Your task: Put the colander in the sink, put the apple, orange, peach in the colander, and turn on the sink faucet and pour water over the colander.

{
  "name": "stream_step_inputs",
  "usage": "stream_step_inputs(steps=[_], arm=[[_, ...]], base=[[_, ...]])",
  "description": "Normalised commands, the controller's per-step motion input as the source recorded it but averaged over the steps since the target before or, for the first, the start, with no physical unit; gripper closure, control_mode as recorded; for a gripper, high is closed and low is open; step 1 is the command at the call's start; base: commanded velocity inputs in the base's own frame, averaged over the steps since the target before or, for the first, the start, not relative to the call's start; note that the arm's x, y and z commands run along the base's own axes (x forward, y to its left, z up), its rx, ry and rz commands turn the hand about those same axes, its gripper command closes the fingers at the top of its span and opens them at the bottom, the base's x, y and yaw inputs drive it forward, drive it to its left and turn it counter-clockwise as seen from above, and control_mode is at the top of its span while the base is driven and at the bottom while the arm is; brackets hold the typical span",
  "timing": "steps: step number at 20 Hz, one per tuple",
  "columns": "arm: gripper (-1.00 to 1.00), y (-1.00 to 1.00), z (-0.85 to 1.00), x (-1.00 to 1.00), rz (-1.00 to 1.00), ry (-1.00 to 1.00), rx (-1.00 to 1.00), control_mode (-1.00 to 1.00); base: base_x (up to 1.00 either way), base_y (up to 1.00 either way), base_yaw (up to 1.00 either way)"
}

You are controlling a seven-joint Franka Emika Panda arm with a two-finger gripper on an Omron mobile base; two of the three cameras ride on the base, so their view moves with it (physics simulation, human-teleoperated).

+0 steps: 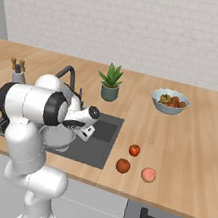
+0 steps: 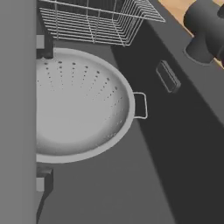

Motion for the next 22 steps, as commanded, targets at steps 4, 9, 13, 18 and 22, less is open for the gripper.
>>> stream_step_inputs(steps=[4,9,13,18,22], arm=[[-1.00,-0.49,1.00,0.00,0.00,0.00,-0.05,-1.00],[-1.00,-0.80,0.72,-0.31,0.00,0.00,-0.10,-1.00],[-1.00,-0.92,0.53,-0.77,0.00,-0.04,-0.12,-1.00],[-1.00,-0.78,0.58,-0.96,0.00,-0.03,-0.10,-1.00],[-1.00,-0.76,0.43,-0.91,0.00,0.01,-0.14,-1.00]], base=[[0.00,0.00,0.00],[0.00,0.00,0.00],[0.00,0.00,0.00],[0.00,0.00,0.00],[0.00,0.00,0.00]])
